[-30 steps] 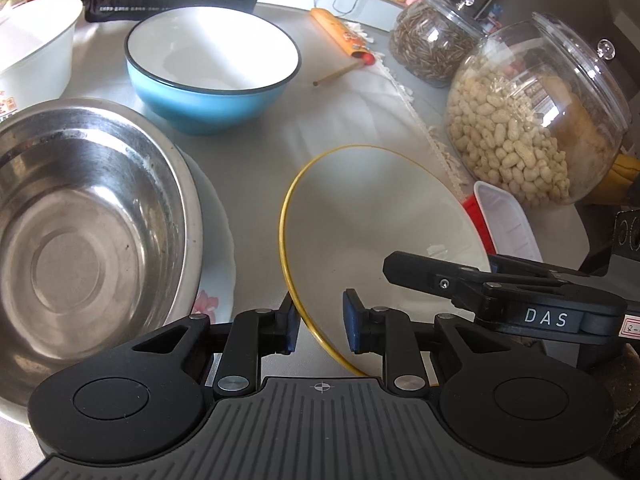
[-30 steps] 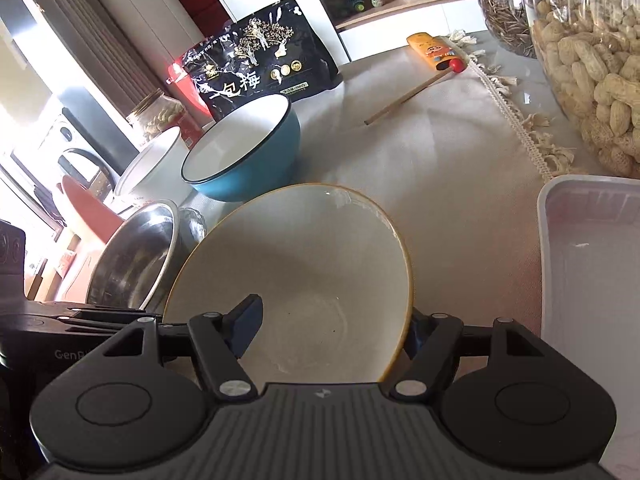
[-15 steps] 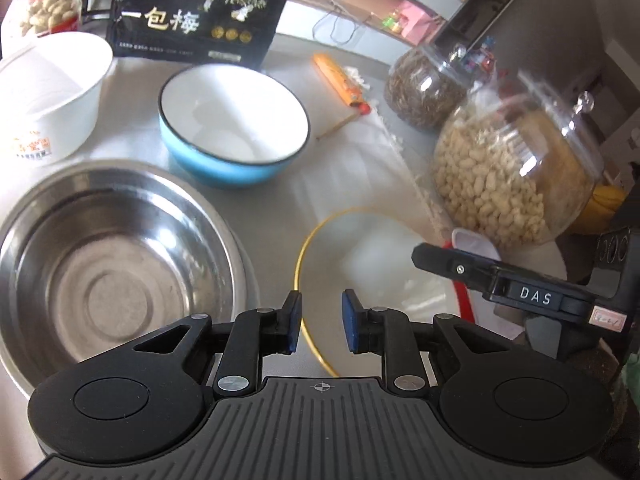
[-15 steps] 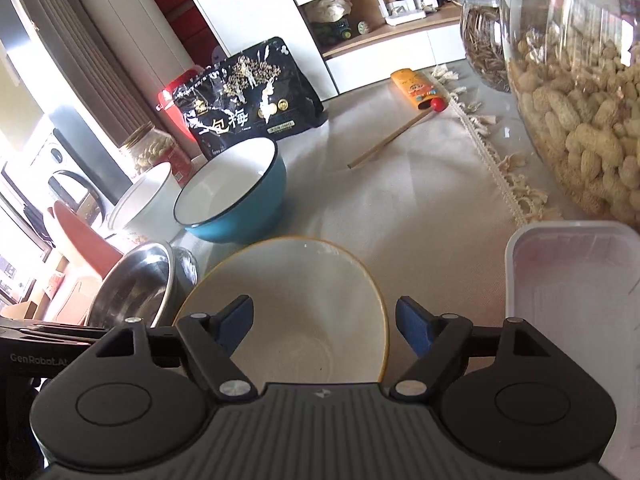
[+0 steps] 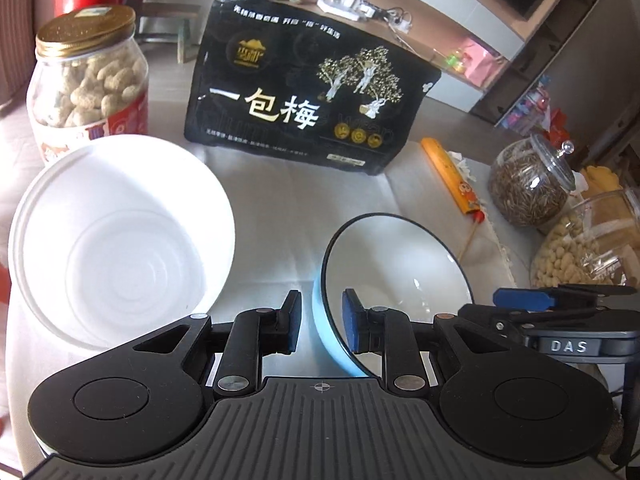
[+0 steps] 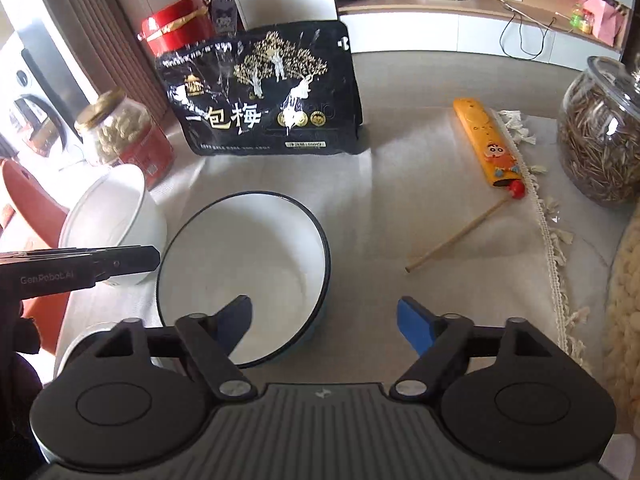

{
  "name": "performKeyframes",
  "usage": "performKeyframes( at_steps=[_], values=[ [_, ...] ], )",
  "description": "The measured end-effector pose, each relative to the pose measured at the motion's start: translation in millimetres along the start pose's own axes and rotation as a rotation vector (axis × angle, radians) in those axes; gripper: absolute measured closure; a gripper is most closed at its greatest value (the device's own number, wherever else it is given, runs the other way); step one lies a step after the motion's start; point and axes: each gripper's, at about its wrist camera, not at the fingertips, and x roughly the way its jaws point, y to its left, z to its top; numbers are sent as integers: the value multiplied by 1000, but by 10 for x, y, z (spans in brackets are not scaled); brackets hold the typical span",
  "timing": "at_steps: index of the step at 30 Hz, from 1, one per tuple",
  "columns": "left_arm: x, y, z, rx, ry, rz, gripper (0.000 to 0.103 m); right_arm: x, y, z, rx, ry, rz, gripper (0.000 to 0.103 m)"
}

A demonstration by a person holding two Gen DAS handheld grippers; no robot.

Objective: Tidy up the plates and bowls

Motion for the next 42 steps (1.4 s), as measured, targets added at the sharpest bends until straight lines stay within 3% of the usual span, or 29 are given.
performKeyframes(
  at_steps=[3,8,13,19,28,34,38,41,42],
  values=[
    [55,77,2,-31,16,-24,78,290,128,139,-35,72,-49,48],
    [191,70,5,-34,35,-33,78,634,114,182,71,171,10,53],
    [367,0,-36,-17,68,-44,77,665,139,116,82,170,20,53],
    [394,-93,-80,33,54,-5,77,592,103,97,92,168,64,53],
    [371,-141,-140,35,86,-40,77,556,-3,85,103,165,49,51],
    [247,-128,-110,44,47,-44,79,763,-70,53,152,228,44,33],
    [49,-128,-43,67,-26,-11,79,805,-65,74,159,240,81,16],
    [4,-91,-11,58,-37,-11,79,878,-17,103,131,274,120,0],
    [5,-76,-4,56,-37,-11,79,899,1,114,121,286,125,0]
  ],
)
